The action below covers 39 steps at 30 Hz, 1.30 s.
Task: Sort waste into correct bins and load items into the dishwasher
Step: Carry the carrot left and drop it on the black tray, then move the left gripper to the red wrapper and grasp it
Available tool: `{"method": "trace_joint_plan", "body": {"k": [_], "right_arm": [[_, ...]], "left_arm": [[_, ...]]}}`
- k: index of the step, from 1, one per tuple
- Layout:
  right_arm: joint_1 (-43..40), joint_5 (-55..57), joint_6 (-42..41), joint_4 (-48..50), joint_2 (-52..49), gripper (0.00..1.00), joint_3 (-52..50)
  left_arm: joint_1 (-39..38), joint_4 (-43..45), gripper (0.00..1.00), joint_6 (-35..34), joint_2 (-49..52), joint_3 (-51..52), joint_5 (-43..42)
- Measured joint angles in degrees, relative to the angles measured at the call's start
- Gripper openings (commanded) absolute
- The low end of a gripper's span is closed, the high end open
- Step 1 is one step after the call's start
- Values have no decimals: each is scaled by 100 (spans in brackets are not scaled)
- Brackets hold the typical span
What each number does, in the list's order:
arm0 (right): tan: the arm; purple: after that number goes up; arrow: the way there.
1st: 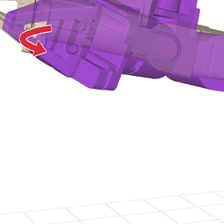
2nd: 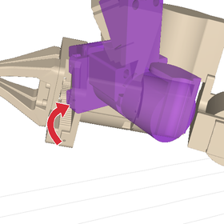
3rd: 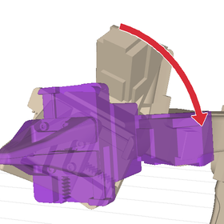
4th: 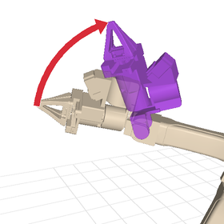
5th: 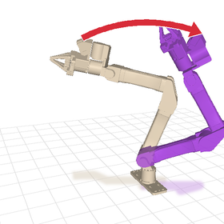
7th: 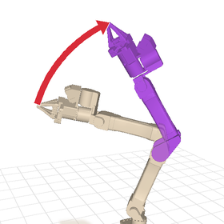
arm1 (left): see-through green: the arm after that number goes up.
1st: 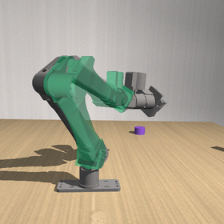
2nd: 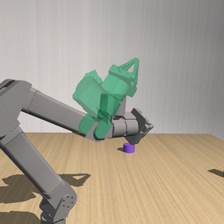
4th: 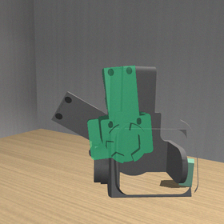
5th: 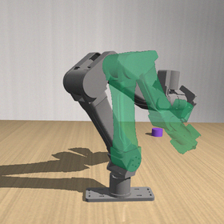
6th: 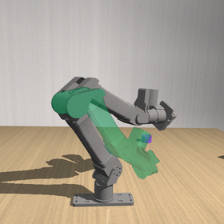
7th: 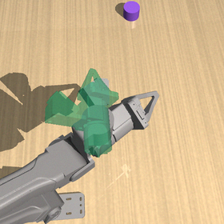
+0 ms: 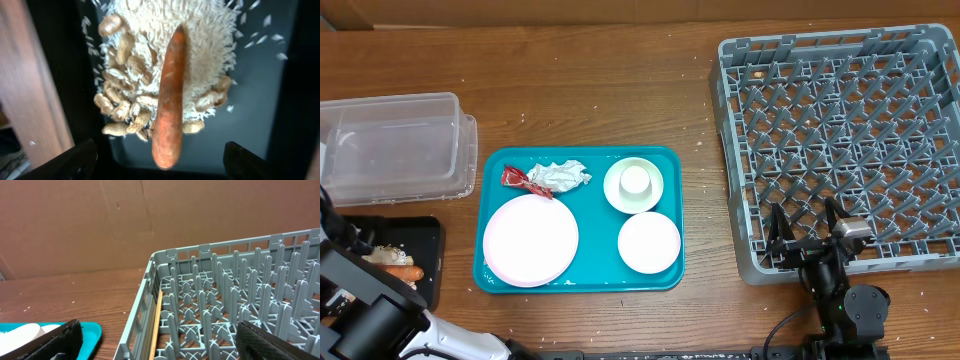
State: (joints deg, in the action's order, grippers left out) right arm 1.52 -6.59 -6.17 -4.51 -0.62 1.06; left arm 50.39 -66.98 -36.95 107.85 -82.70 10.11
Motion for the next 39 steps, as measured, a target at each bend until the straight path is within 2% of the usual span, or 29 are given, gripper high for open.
{"method": "trace_joint_plan", "body": {"k": [4,7,9,14,15,17,22,26,30,39], "right_arm": [[0,2,2,-2,-2,100,0],[2,0,4,-2,0,100,0],[0,0,2,0,0,100,0],[0,0,2,2,-2,100,0],[0,0,2,0,0,100,0],[0,0,4,2,-2,100,0],[0,-2,4,0,-2,100,0],[0,2,7,0,0,100,0],[0,0,2,2,0,100,0],[0,2,4,-2,0,100,0]], "left_arm": [[-59,-697,78,98,-11,-927,-225],[-417,-619,78,442,-243,-1235,-861],[-1001,-568,79,778,-442,-1268,-1484],[-2658,-269,80,1045,-498,-1163,-1989],[-3298,-39,80,1003,-487,-1010,-2098],[-3936,170,80,798,-400,-855,-2146],[-5051,612,77,-94,85,-673,-1943],[-5357,723,76,-743,264,-669,-1626],[-5353,533,76,-1080,535,-669,-1436],[-4916,-17,72,-1113,723,-682,-1108]]}}
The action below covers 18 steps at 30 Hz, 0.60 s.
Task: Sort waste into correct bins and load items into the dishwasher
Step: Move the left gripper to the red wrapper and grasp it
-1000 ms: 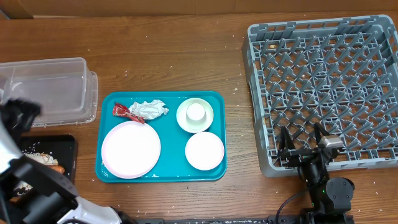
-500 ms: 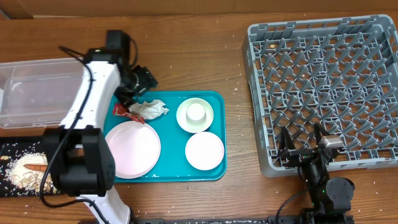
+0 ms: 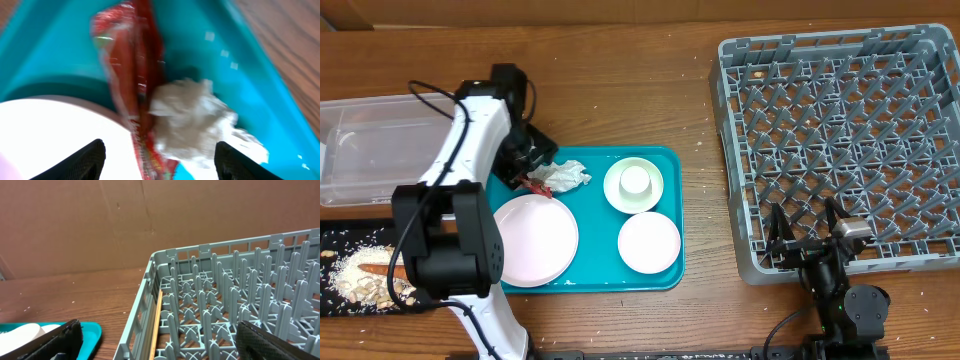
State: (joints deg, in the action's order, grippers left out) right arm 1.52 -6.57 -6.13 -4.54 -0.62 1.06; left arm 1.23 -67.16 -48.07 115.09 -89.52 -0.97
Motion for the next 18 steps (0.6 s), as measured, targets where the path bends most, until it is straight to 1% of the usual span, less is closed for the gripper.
{"method": "trace_joint_plan", "body": {"k": [5,7,9,10,14,18], "right_arm": [[0,-2,0,0,0,100,0],[0,-4,-2,2,0,100,0],[0,-2,-2,2,-2,100,0],[0,0,-2,4,0,100,0],[0,-2,-2,2,-2,100,0],[0,0,-2,2,0,100,0]], "left_arm": [[295,-645,74,42,-225,-116,39],[275,-859,75,57,-426,-136,33],[157,-887,75,63,-546,-120,-17],[98,-839,75,61,-549,-76,-48],[-181,-131,75,-15,-575,708,-247],[-184,306,73,-140,-573,1226,-310]]}}
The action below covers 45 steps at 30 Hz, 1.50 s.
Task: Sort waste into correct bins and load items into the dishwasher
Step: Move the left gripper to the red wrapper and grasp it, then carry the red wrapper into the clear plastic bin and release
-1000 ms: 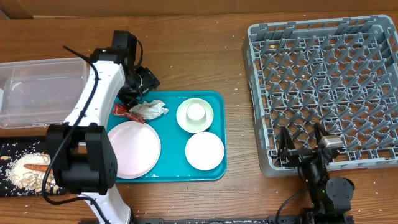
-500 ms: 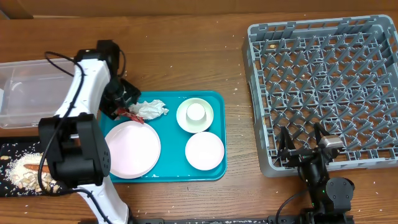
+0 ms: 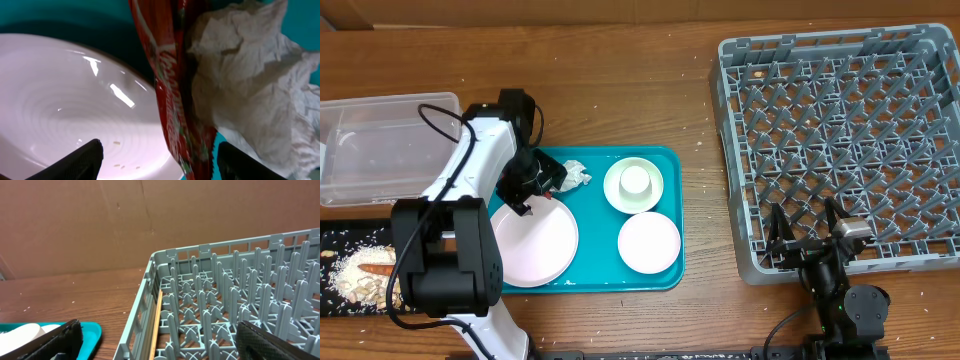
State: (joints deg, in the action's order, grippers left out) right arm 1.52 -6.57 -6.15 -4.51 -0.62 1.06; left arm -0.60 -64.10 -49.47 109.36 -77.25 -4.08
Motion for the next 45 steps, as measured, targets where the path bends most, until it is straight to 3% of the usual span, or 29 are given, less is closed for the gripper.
{"method": "trace_joint_plan", "body": {"k": [7,9,10,12,14,19,25,32,38,43,45], "right_arm": [[0,0,0,0,-2,100,0],[0,-2,0,4,0,100,0],[0,-2,0,0,0,100,0],[0,0,0,2,-2,100,0],[0,-2,0,0,0,100,0],[0,-2,2,0,0,100,0],[0,0,0,0,-2,100,0],[0,-2,0,2,-2,100,0],[0,-2,2,0,-2,100,0],[0,-2,-2,4,-2,100,0],[0,-2,2,-2,0,100,0]], "left_arm": [[131,286,52,-79,0,85,2],[149,286,41,-103,-2,85,0],[164,284,28,-103,0,85,0],[177,267,25,-111,-2,85,0],[177,175,5,-44,-2,85,0],[177,-343,4,63,4,-201,2],[179,-1338,4,205,15,-1462,271],[535,-2559,4,201,-48,-3156,1340],[1176,-2557,4,4,-485,-3274,2247],[1786,-1694,5,-92,-520,-3259,2621],[2028,-977,13,-120,-518,-3145,2787]]}}
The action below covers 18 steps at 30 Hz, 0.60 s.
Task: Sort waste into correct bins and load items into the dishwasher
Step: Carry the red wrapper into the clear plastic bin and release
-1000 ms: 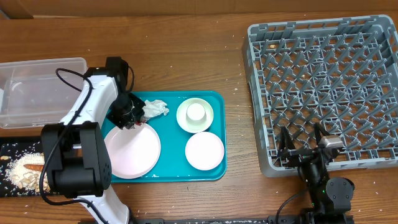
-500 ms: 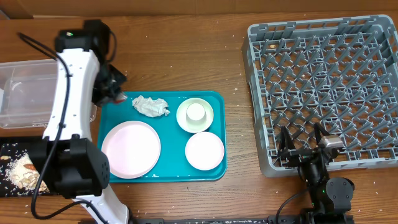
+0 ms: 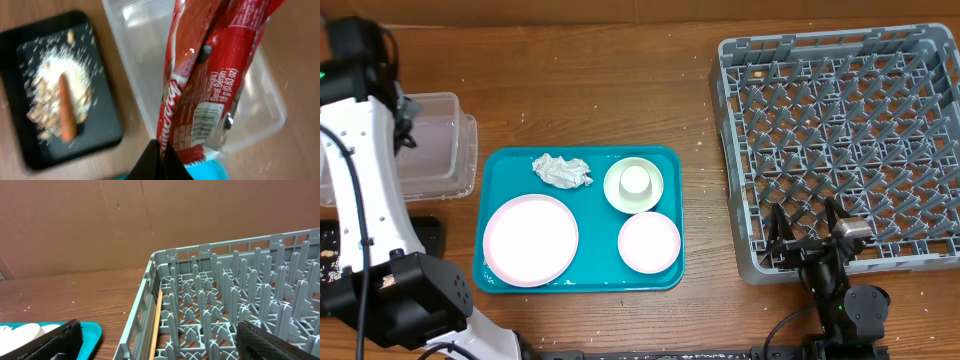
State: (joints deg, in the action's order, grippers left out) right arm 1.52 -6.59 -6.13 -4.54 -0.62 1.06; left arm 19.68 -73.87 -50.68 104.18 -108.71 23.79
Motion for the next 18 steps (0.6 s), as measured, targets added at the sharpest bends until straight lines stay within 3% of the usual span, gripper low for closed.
{"method": "trace_joint_plan", "body": {"k": [1,3,5,7,11,14,18], "right_arm": [[0,0,-2,7,0,100,0],[0,2,0,-2,0,100,0],[0,-2,-2,7,0,100,0],[0,0,0,0,0,100,0],[0,0,-4,2,0,100,0],[0,0,0,0,0,100,0],[0,0,0,2,0,100,0]], "left_arm": [[83,234,20,-4,0,87,50],[278,673,52,11,98,267,120],[374,879,71,109,208,293,105],[433,1130,76,363,341,295,-11],[431,1056,73,940,374,295,-542],[382,732,75,1495,374,295,-1497],[-33,-7,76,1687,374,280,-2483]]}}
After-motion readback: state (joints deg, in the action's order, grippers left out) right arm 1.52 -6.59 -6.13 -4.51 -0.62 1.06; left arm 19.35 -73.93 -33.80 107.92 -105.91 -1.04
